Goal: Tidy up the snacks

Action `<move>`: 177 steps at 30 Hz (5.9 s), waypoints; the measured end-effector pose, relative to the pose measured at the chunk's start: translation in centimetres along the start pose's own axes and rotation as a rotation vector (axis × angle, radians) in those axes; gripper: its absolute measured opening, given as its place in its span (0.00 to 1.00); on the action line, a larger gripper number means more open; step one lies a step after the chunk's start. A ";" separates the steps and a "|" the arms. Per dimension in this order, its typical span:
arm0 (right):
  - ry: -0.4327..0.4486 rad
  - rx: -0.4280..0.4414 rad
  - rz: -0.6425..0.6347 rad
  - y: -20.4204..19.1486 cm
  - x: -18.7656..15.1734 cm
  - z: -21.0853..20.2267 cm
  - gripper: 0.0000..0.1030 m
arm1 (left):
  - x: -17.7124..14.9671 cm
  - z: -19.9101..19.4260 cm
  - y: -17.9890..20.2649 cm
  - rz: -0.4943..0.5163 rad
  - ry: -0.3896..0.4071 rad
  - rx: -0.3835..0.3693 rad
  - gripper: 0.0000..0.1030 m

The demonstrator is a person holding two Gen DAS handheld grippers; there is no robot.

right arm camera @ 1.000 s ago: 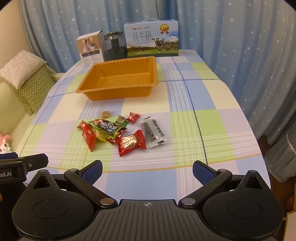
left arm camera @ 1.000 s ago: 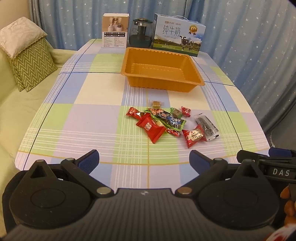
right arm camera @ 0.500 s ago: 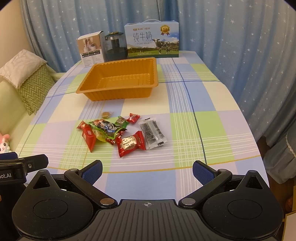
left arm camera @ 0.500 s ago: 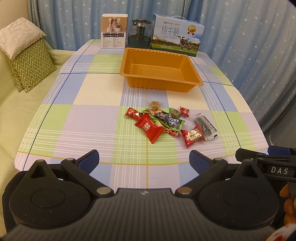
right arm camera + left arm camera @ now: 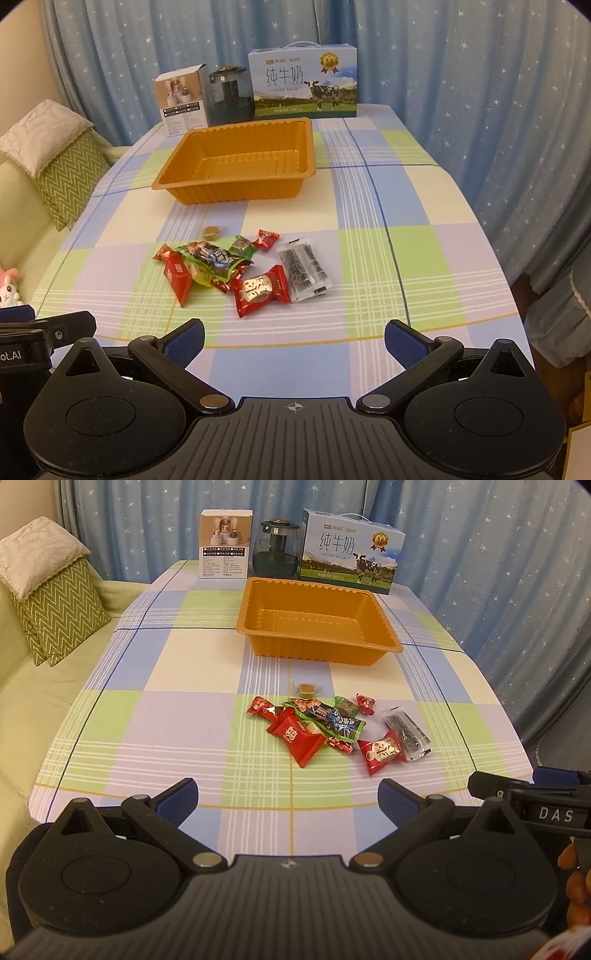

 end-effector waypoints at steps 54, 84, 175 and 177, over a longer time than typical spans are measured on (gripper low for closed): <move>-0.001 0.003 0.008 0.1 -0.1 0.1 1.00 | -0.3 -0.2 0.4 -0.002 0.000 -0.011 1.00; 0.020 0.017 0.008 1.4 0.8 8.1 0.75 | 1.5 9.9 -2.0 -0.129 -0.062 -0.046 0.83; 0.195 0.089 -0.059 -3.8 14.9 14.0 0.30 | 16.3 15.6 -2.1 0.027 0.093 -0.087 0.21; 0.197 0.095 -0.053 -3.8 16.5 14.9 0.30 | 17.8 16.4 -2.2 0.029 0.093 -0.092 0.21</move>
Point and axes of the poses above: each gripper's, at about its wrist camera, not at the fingertips, and z roughly the way its jaws point, y to its right, x to its top, the point moved 9 cm from there along z, roughly the way its jaws point, and after that the axes turned 5 degrees about -x, right-handed, at the moved point
